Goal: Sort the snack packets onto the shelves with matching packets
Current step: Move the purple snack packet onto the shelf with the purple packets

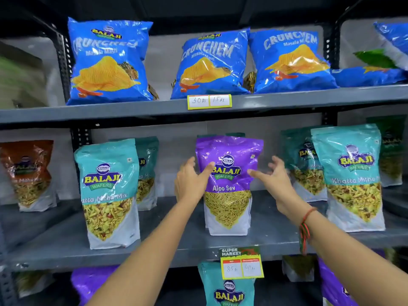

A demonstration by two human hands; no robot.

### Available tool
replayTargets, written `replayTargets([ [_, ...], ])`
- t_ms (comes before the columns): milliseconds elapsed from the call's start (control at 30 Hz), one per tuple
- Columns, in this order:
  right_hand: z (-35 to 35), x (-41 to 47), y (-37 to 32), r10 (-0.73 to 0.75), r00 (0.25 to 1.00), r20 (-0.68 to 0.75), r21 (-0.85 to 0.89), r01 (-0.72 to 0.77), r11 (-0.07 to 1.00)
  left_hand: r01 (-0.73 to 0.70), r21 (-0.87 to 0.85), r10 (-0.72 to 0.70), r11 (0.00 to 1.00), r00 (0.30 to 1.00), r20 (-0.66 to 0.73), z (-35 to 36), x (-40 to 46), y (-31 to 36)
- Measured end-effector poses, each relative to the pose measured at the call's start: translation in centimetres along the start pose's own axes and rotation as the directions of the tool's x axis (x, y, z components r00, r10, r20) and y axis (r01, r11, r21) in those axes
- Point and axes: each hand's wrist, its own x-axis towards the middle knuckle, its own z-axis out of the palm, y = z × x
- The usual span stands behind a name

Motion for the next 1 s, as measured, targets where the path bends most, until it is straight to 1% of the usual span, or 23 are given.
replayTargets([
  [67,0.6,0.3,1.5,0.085,0.992,0.091,-0.03,-0.082,0.996,0.066,-0.089,-0.063,0.994,0.998,0.031,1.0,0.0,-0.9],
  [133,1.1,0.8,3.5,0.101,0.98,0.17,-0.076,-0.089,0.993,0.105,-0.154,-0.103,0.982,0.994,0.021,1.9,-0.5,-2.1],
  [200,1.7,1.0,4.6,0.068,0.983,0.172,-0.042,-0.062,0.997,0.132,-0.217,-0.14,0.967,0.99,-0.019,2.8,-0.7,-2.8],
  [267,2.0,1.2,5.1,0.037,0.992,0.119,-0.02,-0.035,0.999,0.135,-0.253,-0.157,0.958,0.985,-0.068,3.2,-0.6,-3.1],
  [367,2.4,1.4,5.3,-0.012,0.999,0.033,-0.037,0.013,0.999,0.104,-0.249,-0.134,0.963,0.985,-0.109,3.6,-0.3,-3.5],
  [433,2.7,1.2,5.0,-0.052,0.998,0.019,-0.049,0.053,0.997,0.075,-0.245,-0.112,0.967,0.983,-0.143,3.4,-0.4,-3.5],
  [533,3.1,0.1,3.8,-0.143,0.99,0.022,-0.003,0.143,0.99,0.028,-0.239,-0.079,0.971,0.975,-0.208,2.2,-0.8,-3.3],
  [600,3.4,-0.8,3.1,-0.196,0.98,0.031,0.032,0.195,0.98,-0.006,-0.27,-0.061,0.963,0.969,-0.24,0.9,-1.5,-3.2],
  [700,4.1,-2.8,2.5,-0.238,0.969,0.068,0.1,0.231,0.968,-0.104,-0.339,-0.008,0.935,0.949,-0.315,-2.0,-3.3,-3.4],
  [800,5.3,-5.8,2.3,-0.233,0.965,0.119,0.186,0.209,0.96,-0.145,-0.372,-0.012,0.917,0.922,-0.387,-5.0,-5.7,-3.9],
  [900,6.6,-9.7,2.6,-0.204,0.96,0.193,0.253,0.152,0.956,-0.122,-0.389,-0.038,0.913,0.924,-0.381,-7.9,-8.5,-5.0],
  [1000,7.6,-13.5,3.6,-0.132,0.957,0.259,0.322,0.043,0.946,-0.091,-0.38,-0.064,0.921,0.924,-0.376,-10.5,-11.7,-6.8],
])
